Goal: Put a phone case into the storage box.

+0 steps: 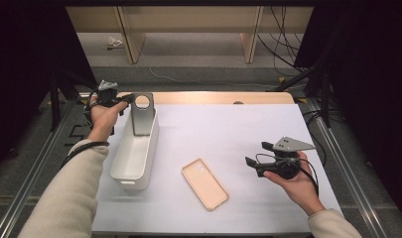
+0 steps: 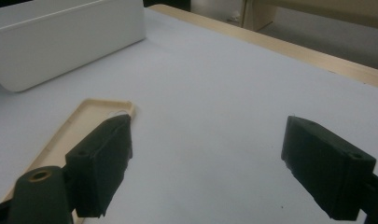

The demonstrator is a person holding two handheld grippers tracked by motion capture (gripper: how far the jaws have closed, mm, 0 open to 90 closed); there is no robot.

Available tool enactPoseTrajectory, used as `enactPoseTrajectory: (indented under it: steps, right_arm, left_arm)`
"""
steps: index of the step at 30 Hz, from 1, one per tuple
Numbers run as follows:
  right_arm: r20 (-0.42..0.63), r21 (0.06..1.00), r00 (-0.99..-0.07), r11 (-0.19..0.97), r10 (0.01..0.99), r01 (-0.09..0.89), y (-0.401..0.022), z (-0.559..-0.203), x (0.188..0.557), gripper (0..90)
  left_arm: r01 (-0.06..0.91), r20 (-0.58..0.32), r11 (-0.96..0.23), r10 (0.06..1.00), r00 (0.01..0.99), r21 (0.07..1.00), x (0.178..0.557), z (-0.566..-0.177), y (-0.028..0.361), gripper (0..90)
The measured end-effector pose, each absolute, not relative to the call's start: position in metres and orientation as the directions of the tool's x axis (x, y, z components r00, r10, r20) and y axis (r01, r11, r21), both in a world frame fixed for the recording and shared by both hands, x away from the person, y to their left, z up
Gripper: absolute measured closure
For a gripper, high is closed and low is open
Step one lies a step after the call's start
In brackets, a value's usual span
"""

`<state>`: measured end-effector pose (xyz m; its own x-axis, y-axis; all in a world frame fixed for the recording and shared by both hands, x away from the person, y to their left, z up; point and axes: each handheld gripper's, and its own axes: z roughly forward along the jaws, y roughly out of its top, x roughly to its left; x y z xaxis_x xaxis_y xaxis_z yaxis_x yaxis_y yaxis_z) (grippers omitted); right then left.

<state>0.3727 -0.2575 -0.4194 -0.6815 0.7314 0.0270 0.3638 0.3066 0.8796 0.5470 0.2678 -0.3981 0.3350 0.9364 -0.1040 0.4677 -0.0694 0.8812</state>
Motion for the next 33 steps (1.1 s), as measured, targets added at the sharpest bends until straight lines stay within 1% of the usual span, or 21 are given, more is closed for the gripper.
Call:
enactPoseTrajectory:
  steps: [3, 6, 7, 9, 14, 16, 17, 18, 19, 23, 33]
  right_arm:
    - [0.028, 0.879, -0.682, 0.307, 0.731, 0.365, -0.258, -0.419, 0.373, 17.2]
    - [0.028, 0.879, -0.682, 0.306, 0.731, 0.364, -0.258, -0.419, 0.373, 17.1]
    - [0.027, 0.879, -0.682, 0.307, 0.73, 0.364, -0.258, -0.419, 0.373, 17.1]
    - [0.028, 0.88, -0.683, 0.307, 0.73, 0.364, -0.257, -0.419, 0.373, 17.1]
    - [0.026, 0.88, -0.683, 0.308, 0.73, 0.363, -0.257, -0.419, 0.372, 17.0]
    - [0.026, 0.88, -0.682, 0.307, 0.731, 0.362, -0.257, -0.419, 0.373, 17.1]
    - [0.026, 0.88, -0.681, 0.307, 0.731, 0.363, -0.257, -0.419, 0.373, 17.1]
    - [0.025, 0.879, -0.681, 0.308, 0.732, 0.364, -0.257, -0.419, 0.373, 17.0]
    - [0.025, 0.879, -0.682, 0.308, 0.731, 0.363, -0.256, -0.419, 0.373, 17.0]
    - [0.024, 0.879, -0.684, 0.31, 0.73, 0.362, -0.256, -0.419, 0.373, 17.0]
    - [0.022, 0.878, -0.68, 0.312, 0.733, 0.364, -0.256, -0.419, 0.372, 16.9]
  left_arm:
    - [0.47, -0.092, -0.08, 0.939, 0.333, 0.879, 0.547, -0.398, 0.267, 78.3]
    - [0.472, -0.083, -0.084, 0.943, 0.322, 0.877, 0.547, -0.396, 0.267, 72.8]
    - [0.476, -0.083, -0.083, 0.945, 0.317, 0.875, 0.547, -0.395, 0.267, 69.6]
    - [0.484, -0.103, -0.06, 0.948, 0.302, 0.873, 0.547, -0.393, 0.268, 60.3]
    - [0.499, -0.13, -0.034, 0.948, 0.29, 0.866, 0.544, -0.387, 0.271, 41.3]
    - [0.497, -0.127, -0.034, 0.949, 0.288, 0.867, 0.542, -0.383, 0.271, 31.3]
    - [0.503, -0.146, -0.019, 0.947, 0.287, 0.864, 0.541, -0.381, 0.271, 26.1]
    - [0.512, -0.158, -0.012, 0.944, 0.288, 0.859, 0.54, -0.379, 0.271, 19.1]
    - [0.512, -0.15, -0.023, 0.944, 0.293, 0.858, 0.538, -0.377, 0.272, 13.4]
    - [0.503, -0.107, -0.078, 0.938, 0.33, 0.861, 0.527, -0.37, 0.272, 1.0]
    - [0.468, -0.103, -0.09, 0.923, 0.371, 0.879, 0.482, -0.367, 0.269, 0.0]
